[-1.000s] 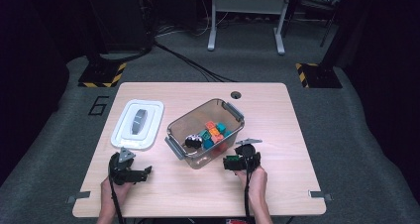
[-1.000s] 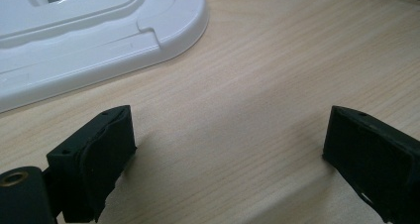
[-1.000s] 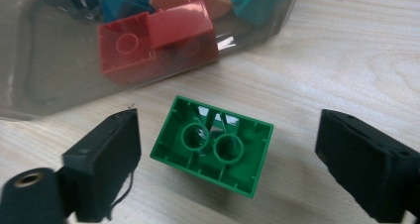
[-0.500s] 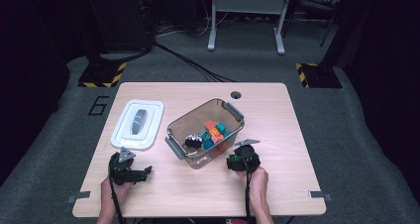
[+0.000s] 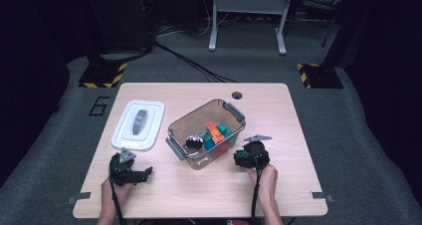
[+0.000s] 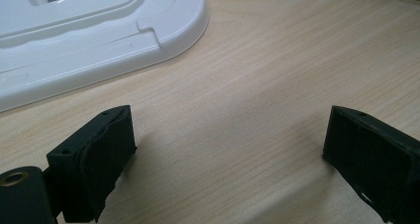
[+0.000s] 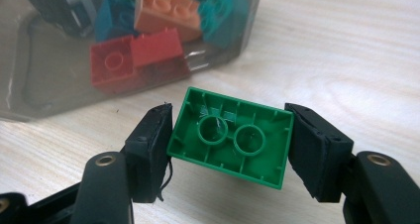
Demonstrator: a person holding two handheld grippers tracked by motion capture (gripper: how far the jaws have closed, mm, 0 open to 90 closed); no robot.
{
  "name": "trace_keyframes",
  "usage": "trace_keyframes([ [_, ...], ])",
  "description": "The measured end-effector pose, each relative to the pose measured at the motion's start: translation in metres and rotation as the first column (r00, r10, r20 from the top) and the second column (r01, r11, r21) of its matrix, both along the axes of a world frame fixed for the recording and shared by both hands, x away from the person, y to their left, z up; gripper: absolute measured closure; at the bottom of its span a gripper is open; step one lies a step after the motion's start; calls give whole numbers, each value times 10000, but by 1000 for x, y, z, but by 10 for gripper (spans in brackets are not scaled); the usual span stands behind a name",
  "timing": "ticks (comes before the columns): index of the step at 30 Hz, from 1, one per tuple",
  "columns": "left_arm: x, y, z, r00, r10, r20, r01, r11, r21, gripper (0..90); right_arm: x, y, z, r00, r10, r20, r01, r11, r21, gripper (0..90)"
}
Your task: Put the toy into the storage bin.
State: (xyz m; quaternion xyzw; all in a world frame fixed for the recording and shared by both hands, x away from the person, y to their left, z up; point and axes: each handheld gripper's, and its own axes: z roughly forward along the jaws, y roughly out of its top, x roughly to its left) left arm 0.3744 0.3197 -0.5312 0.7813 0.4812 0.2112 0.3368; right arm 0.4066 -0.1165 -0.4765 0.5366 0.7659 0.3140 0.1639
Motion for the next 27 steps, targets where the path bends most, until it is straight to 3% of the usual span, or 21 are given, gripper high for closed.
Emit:
trace_keyframes([
  [17,0,0,0,10000,6,22,-6,10000,-6,56,6,-23,58,9960,-295,839,303,9995,-86,374],
  [27,0,0,0,10000,7,19,-7,10000,-12,56,19,-21,90,9917,-90,1280,103,9999,-91,374],
])
